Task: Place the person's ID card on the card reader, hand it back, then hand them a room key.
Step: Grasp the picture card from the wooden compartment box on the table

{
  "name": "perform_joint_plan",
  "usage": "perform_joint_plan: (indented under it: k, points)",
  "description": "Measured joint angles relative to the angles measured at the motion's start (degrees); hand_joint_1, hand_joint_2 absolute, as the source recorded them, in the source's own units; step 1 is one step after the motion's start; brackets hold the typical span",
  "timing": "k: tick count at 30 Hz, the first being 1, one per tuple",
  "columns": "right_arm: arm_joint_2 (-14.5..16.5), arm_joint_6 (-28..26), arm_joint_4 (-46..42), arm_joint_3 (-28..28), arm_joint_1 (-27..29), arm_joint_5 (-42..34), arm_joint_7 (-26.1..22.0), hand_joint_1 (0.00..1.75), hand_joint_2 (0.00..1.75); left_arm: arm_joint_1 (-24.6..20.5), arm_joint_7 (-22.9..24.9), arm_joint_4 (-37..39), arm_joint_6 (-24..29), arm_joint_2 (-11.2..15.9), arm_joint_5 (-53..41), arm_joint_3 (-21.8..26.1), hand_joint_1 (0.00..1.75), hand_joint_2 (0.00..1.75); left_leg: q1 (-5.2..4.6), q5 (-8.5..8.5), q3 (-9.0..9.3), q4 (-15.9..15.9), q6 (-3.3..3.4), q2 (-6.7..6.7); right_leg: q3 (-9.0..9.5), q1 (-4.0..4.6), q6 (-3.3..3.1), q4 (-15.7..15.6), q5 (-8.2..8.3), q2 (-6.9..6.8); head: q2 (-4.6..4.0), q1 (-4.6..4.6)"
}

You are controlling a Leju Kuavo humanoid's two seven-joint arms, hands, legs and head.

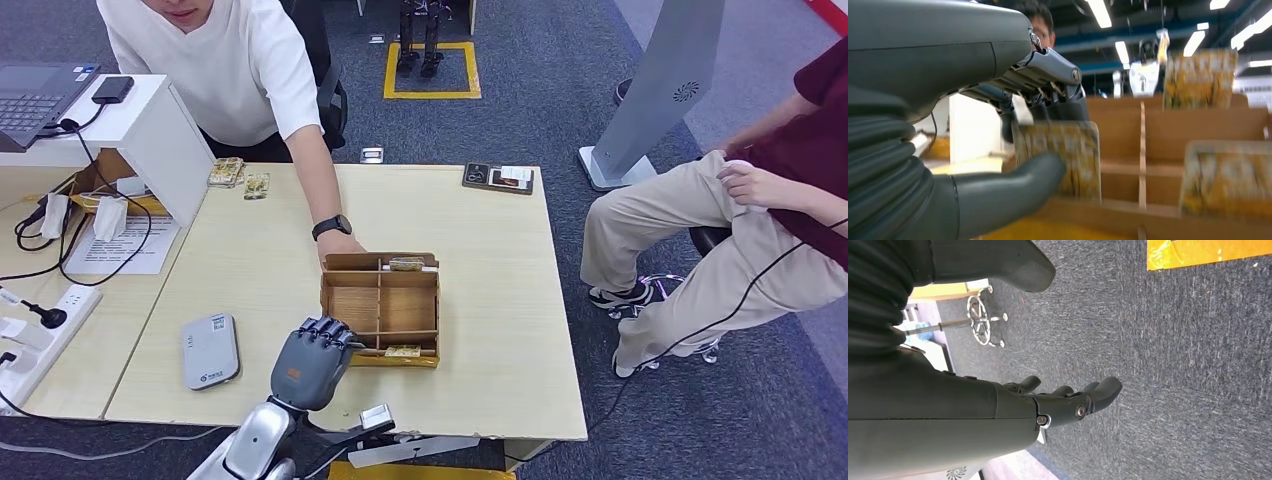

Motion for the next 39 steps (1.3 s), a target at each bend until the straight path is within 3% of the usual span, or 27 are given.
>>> perform_joint_plan:
  k: [16, 28, 32, 36, 39]
  points:
    - [0.00, 0.15, -0.02, 0.00, -0.02, 0.49, -0.15, 0.00, 1.75, -5.04, -2.37, 4.62, -5.21, 2.20, 7.28, -7.89, 1.75, 1.75, 0.00, 0.01, 0.15, 0.00, 0.02, -0.10, 0.26, 0.00, 0.00, 0.00, 0.00, -0.15, 0.00, 0.00]
    - [0.00, 0.08, -0.02, -0.11, 0.01, 0.46, -0.19, 0.00, 1.75, -2.92, -2.41, 3.41, 1.92, 3.05, 6.38, -8.01, 1.75, 1.75, 0.00, 0.01, 0.17, 0.00, 0.01, -0.08, 0.22, 0.00, 0.00, 0.00, 0.00, -0.09, 0.00, 0.00]
    - [0.00, -0.21, -0.01, -0.19, 0.16, 0.46, -0.33, 0.00, 1.75, 1.47, -11.34, -3.65, 2.00, 0.82, 3.28, -1.56, 1.75, 1.75, -0.01, 0.00, 0.04, 0.01, 0.01, -0.04, 0.07, -0.01, 0.00, 0.00, 0.00, -0.03, 0.00, 0.00]
    - [0.04, -0.82, 0.00, -0.43, 0.28, 0.48, -0.31, 0.00, 1.75, 5.54, -26.15, -11.56, 2.00, -6.29, 6.35, 10.80, 1.75, 1.75, -0.05, -0.01, -0.07, 0.03, 0.03, -0.04, -0.01, -0.06, 0.02, -0.02, 0.00, -0.04, 0.00, 0.01]
    - [0.16, -1.11, -0.01, -0.51, 0.31, 0.50, -0.14, 0.00, 1.75, 6.95, -33.92, -15.56, 1.99, -12.21, 9.51, 19.37, 1.75, 1.75, -0.06, -0.03, -0.06, 0.03, 0.06, -0.04, 0.00, -0.07, 0.02, -0.03, 0.01, -0.05, 0.00, 0.00]
